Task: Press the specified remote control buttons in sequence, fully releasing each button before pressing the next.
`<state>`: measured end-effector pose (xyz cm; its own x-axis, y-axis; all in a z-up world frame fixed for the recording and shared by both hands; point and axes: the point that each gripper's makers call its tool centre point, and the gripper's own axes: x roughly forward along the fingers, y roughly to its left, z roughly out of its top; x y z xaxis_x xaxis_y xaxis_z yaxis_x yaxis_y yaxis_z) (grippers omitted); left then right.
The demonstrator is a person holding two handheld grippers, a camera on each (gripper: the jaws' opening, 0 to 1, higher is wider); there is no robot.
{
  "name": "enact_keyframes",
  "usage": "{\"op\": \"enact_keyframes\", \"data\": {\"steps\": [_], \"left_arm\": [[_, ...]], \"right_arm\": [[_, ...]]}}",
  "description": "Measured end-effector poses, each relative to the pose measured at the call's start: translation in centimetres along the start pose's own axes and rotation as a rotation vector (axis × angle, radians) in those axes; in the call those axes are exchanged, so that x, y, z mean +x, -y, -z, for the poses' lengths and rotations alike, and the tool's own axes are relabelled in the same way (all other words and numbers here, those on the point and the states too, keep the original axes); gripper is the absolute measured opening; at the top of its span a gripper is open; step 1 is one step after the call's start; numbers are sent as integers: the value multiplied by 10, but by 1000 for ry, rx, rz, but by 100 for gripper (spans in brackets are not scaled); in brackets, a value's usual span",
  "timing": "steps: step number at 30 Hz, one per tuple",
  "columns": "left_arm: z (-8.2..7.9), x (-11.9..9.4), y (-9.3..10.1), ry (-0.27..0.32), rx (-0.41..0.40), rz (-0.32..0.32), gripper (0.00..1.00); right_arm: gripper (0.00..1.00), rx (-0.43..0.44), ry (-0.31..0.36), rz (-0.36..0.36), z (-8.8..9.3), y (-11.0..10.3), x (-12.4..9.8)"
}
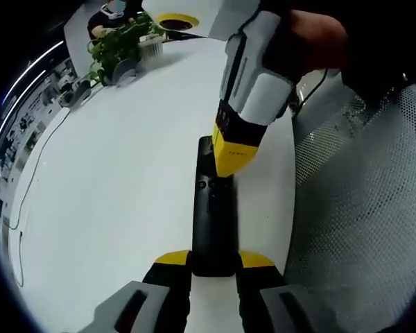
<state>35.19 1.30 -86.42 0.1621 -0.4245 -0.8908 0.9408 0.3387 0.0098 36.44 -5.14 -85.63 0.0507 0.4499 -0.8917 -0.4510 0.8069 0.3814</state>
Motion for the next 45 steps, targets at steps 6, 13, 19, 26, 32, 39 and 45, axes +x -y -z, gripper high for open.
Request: {"op": "enact_keyframes", "data": {"steps": [6, 13, 19, 26, 32, 39, 45], "left_arm": [[0, 0, 0, -1, 13, 3, 25], [0, 1, 0, -10, 16, 2, 25], [0, 0, -3, -12, -10, -3, 28], [0, 1, -3, -6, -6, -1, 28], [-1, 2, -1, -3, 14, 2, 25], [-1, 1, -1, 4, 11, 6, 25], [0, 1, -1, 10, 14, 10, 25]], "right_arm": [[0, -57, -12, 21, 2, -1, 1], [0, -114, -24, 71, 3, -1, 2], [0, -180, 20, 105, -5, -3, 5], [0, -174, 9, 112, -5, -2, 5], [0, -176, -12, 110, -4, -1, -1], [0, -177, 0, 113, -3, -2, 4], [0, -156, 3, 108, -4, 0, 2]]}}
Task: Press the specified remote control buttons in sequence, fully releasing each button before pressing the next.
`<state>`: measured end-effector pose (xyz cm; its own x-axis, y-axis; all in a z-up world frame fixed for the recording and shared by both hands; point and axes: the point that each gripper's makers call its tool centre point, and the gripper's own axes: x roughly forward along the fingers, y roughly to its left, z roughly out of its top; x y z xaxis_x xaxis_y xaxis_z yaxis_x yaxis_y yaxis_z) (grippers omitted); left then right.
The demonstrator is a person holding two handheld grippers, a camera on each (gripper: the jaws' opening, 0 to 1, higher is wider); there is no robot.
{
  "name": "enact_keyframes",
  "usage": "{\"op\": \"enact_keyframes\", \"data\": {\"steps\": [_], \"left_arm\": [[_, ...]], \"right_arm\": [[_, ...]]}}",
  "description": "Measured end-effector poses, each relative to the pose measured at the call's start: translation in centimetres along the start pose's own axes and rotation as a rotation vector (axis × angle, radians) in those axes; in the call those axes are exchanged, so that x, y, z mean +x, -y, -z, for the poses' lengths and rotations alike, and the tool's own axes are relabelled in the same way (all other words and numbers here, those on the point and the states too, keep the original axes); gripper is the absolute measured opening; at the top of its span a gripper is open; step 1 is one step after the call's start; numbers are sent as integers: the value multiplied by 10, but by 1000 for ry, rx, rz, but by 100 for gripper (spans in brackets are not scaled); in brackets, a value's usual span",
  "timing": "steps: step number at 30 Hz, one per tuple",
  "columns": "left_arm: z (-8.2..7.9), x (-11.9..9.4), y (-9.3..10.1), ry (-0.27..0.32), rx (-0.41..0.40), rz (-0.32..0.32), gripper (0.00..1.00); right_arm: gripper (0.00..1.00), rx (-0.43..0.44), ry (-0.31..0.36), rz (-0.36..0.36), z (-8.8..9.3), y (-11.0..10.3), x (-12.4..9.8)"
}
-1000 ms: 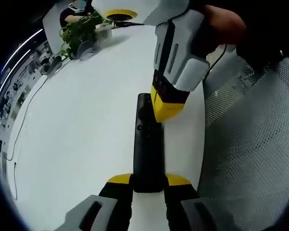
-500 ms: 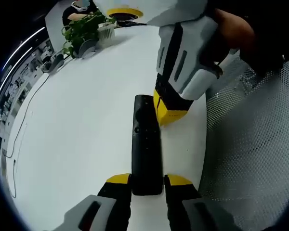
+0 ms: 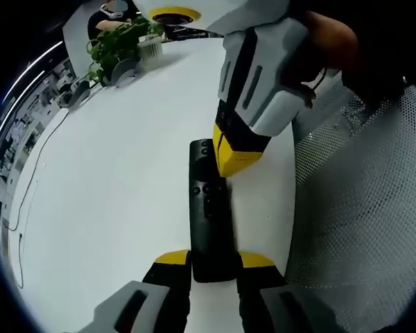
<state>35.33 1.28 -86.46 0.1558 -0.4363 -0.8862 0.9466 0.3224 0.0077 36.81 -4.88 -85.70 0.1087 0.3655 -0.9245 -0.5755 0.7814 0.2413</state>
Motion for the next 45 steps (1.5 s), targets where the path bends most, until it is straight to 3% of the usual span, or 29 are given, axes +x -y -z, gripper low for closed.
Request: {"op": "enact_keyframes", "data": {"steps": [19, 27, 45], "left_arm": [[-2, 0, 2, 9, 38, 5, 24], [-3, 1, 4, 10, 62, 10, 25], [-2, 1, 3, 10, 22, 14, 25]], "right_arm": [[0, 20, 64, 26, -11, 6, -3], [0, 43, 47, 14, -8, 6, -2], [0, 9, 43, 24, -8, 8, -1]]}}
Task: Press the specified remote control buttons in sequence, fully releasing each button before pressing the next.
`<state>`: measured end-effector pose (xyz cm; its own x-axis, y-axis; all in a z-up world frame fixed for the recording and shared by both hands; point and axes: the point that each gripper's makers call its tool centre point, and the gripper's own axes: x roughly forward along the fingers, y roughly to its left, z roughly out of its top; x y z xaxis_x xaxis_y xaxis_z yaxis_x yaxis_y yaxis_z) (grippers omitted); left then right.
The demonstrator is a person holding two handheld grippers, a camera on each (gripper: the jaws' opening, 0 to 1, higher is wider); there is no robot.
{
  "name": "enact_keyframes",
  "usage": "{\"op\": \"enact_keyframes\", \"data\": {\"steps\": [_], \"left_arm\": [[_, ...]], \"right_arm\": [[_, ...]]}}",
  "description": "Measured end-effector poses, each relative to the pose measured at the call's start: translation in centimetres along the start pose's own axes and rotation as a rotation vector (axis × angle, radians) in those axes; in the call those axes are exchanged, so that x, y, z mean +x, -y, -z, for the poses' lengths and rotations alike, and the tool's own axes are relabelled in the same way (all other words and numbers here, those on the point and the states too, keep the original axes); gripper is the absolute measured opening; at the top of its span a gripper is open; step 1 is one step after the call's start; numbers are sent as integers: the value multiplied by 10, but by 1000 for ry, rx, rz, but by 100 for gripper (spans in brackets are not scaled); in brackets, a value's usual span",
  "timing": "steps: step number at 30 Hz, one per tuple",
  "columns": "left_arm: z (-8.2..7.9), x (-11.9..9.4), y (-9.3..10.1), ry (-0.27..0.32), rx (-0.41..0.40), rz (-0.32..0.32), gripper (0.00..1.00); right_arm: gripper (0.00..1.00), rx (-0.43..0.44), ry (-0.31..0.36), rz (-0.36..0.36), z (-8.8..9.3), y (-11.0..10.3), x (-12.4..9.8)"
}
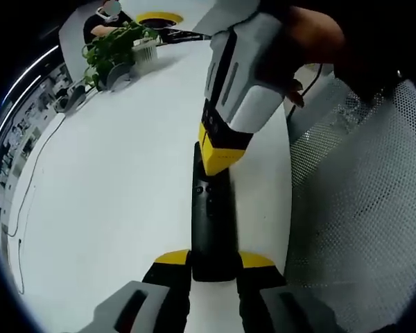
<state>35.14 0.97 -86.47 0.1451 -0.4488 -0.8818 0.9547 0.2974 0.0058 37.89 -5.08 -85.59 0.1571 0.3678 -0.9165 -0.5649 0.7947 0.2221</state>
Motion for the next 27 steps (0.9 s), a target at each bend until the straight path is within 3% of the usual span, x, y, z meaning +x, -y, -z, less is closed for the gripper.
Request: {"op": "enact_keyframes", "data": {"steps": [6, 18, 27], "left_arm": [[0, 0, 0, 10, 0, -1, 25], [1, -1, 0, 18, -4, -2, 25], [1, -1, 0, 24, -7, -5, 25]], "right_arm": [[0, 88, 3, -45, 0, 0, -1], [0, 134, -12, -88, 2, 2, -3], [0, 68, -28, -51, 3, -1, -1]]}}
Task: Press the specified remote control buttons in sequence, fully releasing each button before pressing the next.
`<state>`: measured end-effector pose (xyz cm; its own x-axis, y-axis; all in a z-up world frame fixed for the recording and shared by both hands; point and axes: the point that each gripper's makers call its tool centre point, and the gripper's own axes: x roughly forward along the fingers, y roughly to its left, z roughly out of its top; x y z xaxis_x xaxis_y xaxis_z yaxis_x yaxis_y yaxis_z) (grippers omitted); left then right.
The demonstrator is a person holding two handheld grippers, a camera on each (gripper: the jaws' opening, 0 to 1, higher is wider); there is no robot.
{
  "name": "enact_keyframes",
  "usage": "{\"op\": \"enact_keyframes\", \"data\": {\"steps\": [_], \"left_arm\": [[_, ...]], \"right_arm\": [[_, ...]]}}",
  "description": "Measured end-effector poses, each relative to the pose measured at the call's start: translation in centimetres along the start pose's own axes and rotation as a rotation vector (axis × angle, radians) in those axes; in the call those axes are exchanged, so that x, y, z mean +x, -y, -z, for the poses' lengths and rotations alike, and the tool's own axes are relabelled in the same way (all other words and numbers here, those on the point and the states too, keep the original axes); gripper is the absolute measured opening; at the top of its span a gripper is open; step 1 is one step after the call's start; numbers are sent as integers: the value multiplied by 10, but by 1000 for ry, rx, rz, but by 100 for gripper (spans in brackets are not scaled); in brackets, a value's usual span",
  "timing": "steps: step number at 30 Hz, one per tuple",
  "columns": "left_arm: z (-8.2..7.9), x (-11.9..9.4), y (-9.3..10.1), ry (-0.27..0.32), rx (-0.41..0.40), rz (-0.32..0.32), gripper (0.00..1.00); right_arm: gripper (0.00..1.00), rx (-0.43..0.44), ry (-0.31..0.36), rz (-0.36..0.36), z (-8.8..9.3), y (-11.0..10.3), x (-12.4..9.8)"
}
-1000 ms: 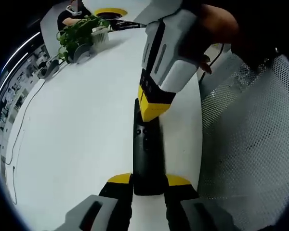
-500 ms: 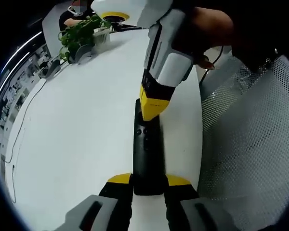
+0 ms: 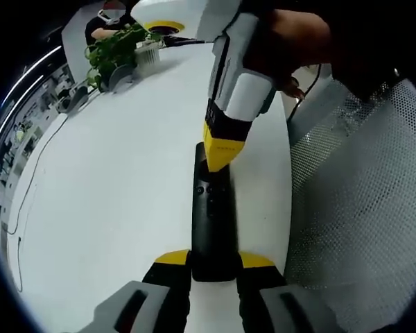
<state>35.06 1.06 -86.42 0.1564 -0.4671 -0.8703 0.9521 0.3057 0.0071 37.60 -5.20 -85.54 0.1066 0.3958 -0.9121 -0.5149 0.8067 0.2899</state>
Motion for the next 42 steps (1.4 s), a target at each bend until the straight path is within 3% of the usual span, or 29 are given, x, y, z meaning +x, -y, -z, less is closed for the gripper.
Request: {"op": "enact_keyframes", "data": {"steps": [4, 10, 16, 27, 33, 42], "left_arm": [[0, 0, 0, 2, -2, 2, 25], [0, 0, -1, 6, -9, 0, 25], [0, 1, -1, -1, -6, -4, 24], [-2, 1, 1, -5, 14, -9, 24], [-3, 2, 2, -21, 53, -16, 24], [-4, 2, 2, -25, 69, -17, 24]], "right_arm": [[0, -77, 0, 41, 0, 0, 1], [0, -86, -5, 51, 0, 2, 2], [0, -53, 7, 27, 0, 3, 0], [0, 28, -30, -21, 1, 4, -2], [0, 83, 28, -86, -7, -4, -4], [0, 93, 47, -134, -12, -16, 1]]}}
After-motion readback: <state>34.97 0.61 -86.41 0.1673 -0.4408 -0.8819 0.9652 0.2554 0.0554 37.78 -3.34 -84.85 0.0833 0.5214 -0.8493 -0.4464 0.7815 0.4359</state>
